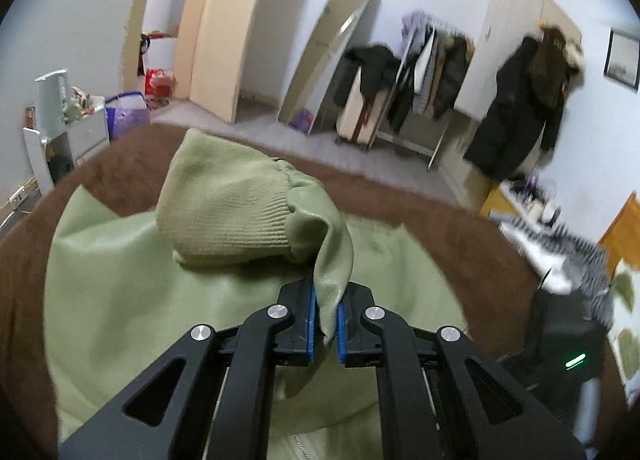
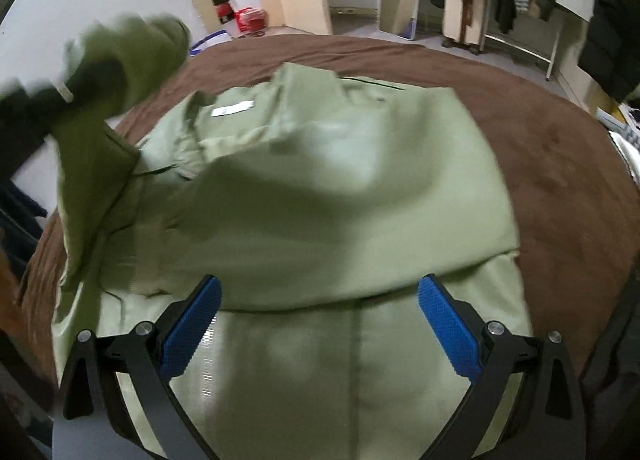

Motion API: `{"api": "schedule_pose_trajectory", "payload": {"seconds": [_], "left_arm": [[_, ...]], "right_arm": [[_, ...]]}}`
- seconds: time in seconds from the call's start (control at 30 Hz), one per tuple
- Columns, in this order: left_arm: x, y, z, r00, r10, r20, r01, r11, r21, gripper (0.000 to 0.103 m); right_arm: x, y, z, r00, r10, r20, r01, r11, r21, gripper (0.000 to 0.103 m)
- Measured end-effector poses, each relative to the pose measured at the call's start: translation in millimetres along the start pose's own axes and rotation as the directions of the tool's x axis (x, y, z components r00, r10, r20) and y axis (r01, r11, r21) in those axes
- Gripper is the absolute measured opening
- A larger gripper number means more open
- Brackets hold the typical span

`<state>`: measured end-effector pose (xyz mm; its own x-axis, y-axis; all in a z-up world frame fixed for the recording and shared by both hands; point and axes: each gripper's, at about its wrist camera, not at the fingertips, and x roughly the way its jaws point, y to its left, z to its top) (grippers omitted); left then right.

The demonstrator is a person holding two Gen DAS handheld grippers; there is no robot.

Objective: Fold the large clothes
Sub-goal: 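Lift the cuff with the left tool, lay it across the jacket front, open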

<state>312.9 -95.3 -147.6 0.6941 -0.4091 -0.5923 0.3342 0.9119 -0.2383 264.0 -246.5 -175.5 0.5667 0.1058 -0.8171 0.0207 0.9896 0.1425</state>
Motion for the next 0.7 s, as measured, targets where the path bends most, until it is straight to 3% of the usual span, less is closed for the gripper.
{"api": "schedule_pose_trajectory", "payload": {"seconds": [0.1,0.27,0.4,0.47,0.53,0.6,0.7], "left_arm": [[32,-10,-29,0.996,0.042,-0.075,-0.04,0.999,0.027,0.011],[72,-6,-78,0.973,0.102,-0.207,-0.097,0.995,0.034,0.016],[73,2,-89,0.967,0.114,-0.226,-0.11,0.994,0.027,0.02],[68,2,-89,0.97,0.094,-0.223,-0.088,0.996,0.033,0.04],[58,-4,-88,0.979,0.069,-0.192,-0.059,0.997,0.058,0.077],[48,-13,-84,0.985,0.087,-0.15,-0.07,0.991,0.112,0.091],[28,-14,-75,0.988,0.108,-0.11,-0.091,0.984,0.152,0.095]], "right_arm": [[1,-22,-5,1.0,-0.016,-0.013,0.016,1.0,0.013,0.097],[8,-46,-16,0.998,-0.04,-0.039,0.041,0.999,0.014,0.097],[12,-59,-22,0.998,-0.05,-0.046,0.051,0.998,0.027,0.097],[15,-63,-23,0.997,-0.056,-0.049,0.057,0.998,0.034,0.097],[16,-64,-23,0.997,-0.053,-0.05,0.055,0.998,0.039,0.097],[16,-63,-21,0.998,-0.047,-0.048,0.048,0.998,0.037,0.097],[14,-59,-18,0.999,-0.032,-0.04,0.033,0.999,0.027,0.097]]}}
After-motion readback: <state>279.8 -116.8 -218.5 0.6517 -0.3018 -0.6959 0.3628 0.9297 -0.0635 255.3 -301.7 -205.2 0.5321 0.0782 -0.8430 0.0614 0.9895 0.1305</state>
